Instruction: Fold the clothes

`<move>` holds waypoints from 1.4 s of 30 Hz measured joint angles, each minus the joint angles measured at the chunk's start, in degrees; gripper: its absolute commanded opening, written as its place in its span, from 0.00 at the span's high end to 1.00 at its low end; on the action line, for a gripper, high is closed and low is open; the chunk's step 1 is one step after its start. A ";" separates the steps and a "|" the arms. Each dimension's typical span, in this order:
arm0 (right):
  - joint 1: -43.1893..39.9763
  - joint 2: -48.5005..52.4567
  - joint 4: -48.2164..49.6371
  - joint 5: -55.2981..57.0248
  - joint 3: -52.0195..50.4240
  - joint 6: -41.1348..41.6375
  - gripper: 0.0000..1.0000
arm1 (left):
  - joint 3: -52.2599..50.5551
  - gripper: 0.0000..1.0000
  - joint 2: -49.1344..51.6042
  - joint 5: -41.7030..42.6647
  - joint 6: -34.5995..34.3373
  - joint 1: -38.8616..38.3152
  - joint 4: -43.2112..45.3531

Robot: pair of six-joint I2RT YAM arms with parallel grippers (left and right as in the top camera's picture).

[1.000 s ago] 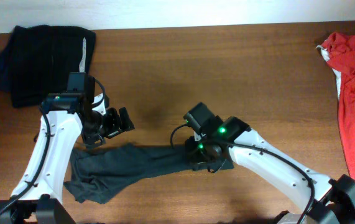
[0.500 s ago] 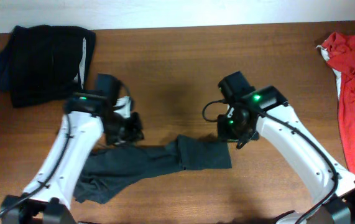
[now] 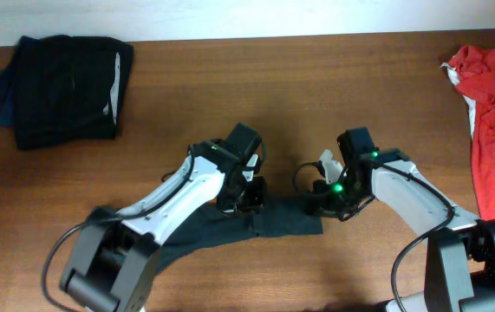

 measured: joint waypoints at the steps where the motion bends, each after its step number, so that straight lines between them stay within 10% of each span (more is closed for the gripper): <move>1: -0.04 0.00 1.18 -0.22 -1.03 -0.04 0.93 | 0.00 0.99 1.44 -0.20 0.00 0.00 0.09; 10: -0.46 2.56 6.43 4.52 -2.64 3.08 0.96 | 0.52 0.99 9.53 -1.90 0.04 0.90 -0.44; 15: -0.48 3.10 -1.36 12.90 1.01 7.78 0.96 | -1.88 0.98 1.33 -17.49 -0.39 4.02 -8.74; 17: -0.52 3.54 -8.11 14.69 7.58 7.96 0.96 | -1.92 0.78 -8.81 -20.96 -0.46 4.20 -9.60; 19: -0.55 3.78 -14.67 15.50 14.75 7.91 0.84 | -1.86 0.32 -17.40 -22.23 -0.83 4.20 -10.01; 20: -0.57 3.65 -19.58 15.39 19.41 6.86 0.26 | -1.86 0.02 -21.33 -23.21 -1.07 4.20 -10.80; 21: -0.57 3.65 -21.24 15.26 21.90 5.64 0.01 | -1.86 0.01 -22.82 -24.15 -1.25 4.20 -11.10; 26: -3.28 3.63 -21.05 18.36 23.37 2.99 0.01 | -1.88 0.01 -23.45 -27.65 -1.42 12.96 -18.58; 36: -12.31 3.65 -22.25 20.50 23.37 2.99 0.01 | -1.92 0.01 -23.06 -24.39 13.92 56.43 -23.08; 42: -12.31 3.65 -22.23 20.48 23.37 2.91 0.01 | -2.75 0.01 -12.31 -16.39 20.52 62.49 -18.14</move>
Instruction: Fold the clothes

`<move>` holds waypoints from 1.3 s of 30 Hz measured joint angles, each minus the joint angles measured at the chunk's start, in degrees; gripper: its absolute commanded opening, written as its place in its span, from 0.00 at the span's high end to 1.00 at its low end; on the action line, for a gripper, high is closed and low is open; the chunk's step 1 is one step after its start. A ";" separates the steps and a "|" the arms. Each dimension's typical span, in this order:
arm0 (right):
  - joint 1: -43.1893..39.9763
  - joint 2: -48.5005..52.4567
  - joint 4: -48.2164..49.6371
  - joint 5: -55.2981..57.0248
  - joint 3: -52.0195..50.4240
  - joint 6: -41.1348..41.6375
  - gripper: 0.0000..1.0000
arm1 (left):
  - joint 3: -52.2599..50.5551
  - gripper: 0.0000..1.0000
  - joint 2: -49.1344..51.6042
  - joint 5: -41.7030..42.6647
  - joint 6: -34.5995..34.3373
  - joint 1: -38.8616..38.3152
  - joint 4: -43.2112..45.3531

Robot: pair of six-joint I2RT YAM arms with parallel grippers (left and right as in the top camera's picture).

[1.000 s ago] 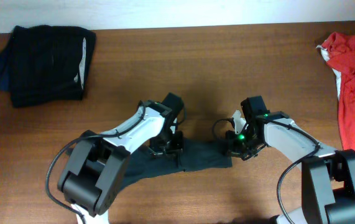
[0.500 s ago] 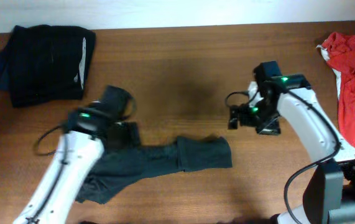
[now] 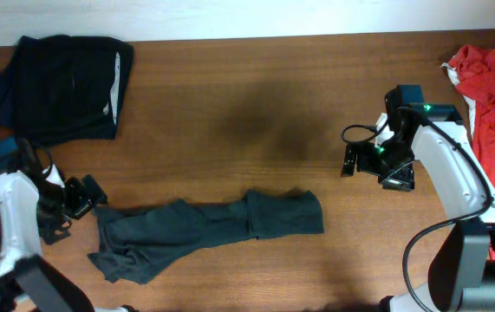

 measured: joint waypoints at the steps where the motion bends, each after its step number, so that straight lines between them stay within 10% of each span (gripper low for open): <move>1: 0.00 0.00 0.00 0.02 0.00 0.02 0.01 | -1.14 0.01 1.57 1.97 1.09 0.00 2.12; 12: 0.00 0.00 0.02 0.02 -0.02 -0.09 0.01 | -16.55 0.11 5.53 3.34 3.41 0.00 18.08; 16: 0.00 0.00 0.00 0.00 -0.02 -0.11 0.02 | -20.52 0.80 2.40 3.32 3.08 0.28 23.41; 18: 0.00 0.00 0.00 0.00 -0.02 -0.13 0.01 | -21.14 0.99 2.51 4.46 3.34 0.39 24.44; 28: 0.00 0.00 2.21 -4.68 -3.30 -0.13 0.01 | -11.28 0.99 5.14 8.22 0.20 -2.36 9.42; 39: 4.83 0.09 16.83 -8.63 -20.39 1.01 0.01 | -5.35 1.00 -15.54 8.26 -21.94 -47.43 14.84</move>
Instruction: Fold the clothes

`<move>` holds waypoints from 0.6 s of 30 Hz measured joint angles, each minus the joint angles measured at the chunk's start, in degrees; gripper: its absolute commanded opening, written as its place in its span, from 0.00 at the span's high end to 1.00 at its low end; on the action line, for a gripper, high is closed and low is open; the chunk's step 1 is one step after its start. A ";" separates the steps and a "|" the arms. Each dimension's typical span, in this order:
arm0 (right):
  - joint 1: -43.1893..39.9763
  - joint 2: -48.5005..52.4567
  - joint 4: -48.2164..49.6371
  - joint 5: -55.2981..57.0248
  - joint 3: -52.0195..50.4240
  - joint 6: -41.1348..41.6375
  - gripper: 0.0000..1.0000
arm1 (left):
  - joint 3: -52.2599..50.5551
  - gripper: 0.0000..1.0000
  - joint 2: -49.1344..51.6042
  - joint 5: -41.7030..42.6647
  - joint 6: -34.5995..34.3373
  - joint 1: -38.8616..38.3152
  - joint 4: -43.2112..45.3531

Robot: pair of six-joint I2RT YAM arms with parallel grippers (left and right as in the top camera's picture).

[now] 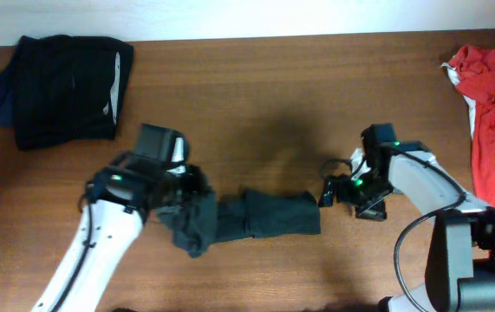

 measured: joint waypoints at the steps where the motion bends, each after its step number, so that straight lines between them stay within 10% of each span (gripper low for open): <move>1: 1.55 0.00 0.63 -0.31 -0.46 0.63 0.01 | 0.00 1.00 1.01 -0.07 -1.81 -3.32 1.95; 18: 5.49 0.00 1.51 -0.66 -0.68 3.56 0.01 | 0.26 1.00 21.88 -0.66 -8.57 -20.15 33.44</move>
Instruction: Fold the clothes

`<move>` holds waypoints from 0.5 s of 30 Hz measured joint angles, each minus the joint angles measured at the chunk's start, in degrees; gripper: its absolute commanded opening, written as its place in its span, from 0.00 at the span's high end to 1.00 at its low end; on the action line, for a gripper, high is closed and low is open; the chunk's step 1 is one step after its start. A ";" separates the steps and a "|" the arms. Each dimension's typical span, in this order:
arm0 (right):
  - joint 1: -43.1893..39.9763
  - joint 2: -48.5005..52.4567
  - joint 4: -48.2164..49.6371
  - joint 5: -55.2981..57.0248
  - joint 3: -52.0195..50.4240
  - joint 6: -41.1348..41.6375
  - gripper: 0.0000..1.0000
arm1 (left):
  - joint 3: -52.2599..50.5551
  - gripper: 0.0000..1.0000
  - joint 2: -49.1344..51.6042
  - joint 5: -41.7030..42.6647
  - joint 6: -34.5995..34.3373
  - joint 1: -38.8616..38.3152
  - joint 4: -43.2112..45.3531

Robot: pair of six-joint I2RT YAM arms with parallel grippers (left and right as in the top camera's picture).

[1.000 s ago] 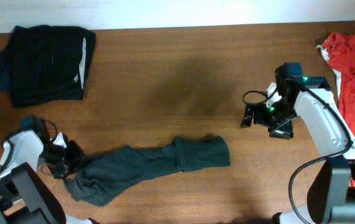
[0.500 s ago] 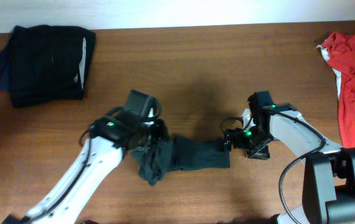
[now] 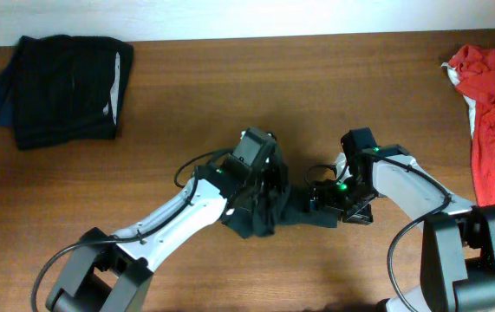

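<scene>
A dark grey garment (image 3: pixel 302 213) lies bunched in a short heap at the table's front centre. My left gripper (image 3: pixel 270 192) reaches in from the lower left and sits on the heap's left part, shut on a fold of the cloth (image 3: pixel 256 222) that hangs under it. From the right, my right gripper (image 3: pixel 319 198) rests at the garment's right end. Its fingers are hidden by the wrist, so open or shut does not show.
A folded pile of dark clothes (image 3: pixel 61 87) sits at the back left corner. A red and white garment lies heaped along the right edge. Bare wooden table (image 3: pixel 230 104) stretches between them.
My left gripper has moved right with the garment's left end, from about a third of the way across to the centre. The cloth is now a shorter, thicker heap. The right gripper shifted slightly left.
Both grippers first met over the middle of the long grey garment. Then they stood far apart, left at its left end, right off to the right. Then the left held the bunched left end partway in, and now it has brought that end onto the right part.
</scene>
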 measured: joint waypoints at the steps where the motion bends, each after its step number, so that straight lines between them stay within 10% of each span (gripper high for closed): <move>1: 0.00 0.00 -0.02 0.00 0.00 0.04 0.02 | 0.66 0.99 -0.02 0.02 -0.11 0.00 -2.34; 15: 0.00 0.00 -0.48 -0.17 -0.02 -1.49 0.01 | 24.96 1.00 -8.15 -22.80 -0.31 3.50 -46.69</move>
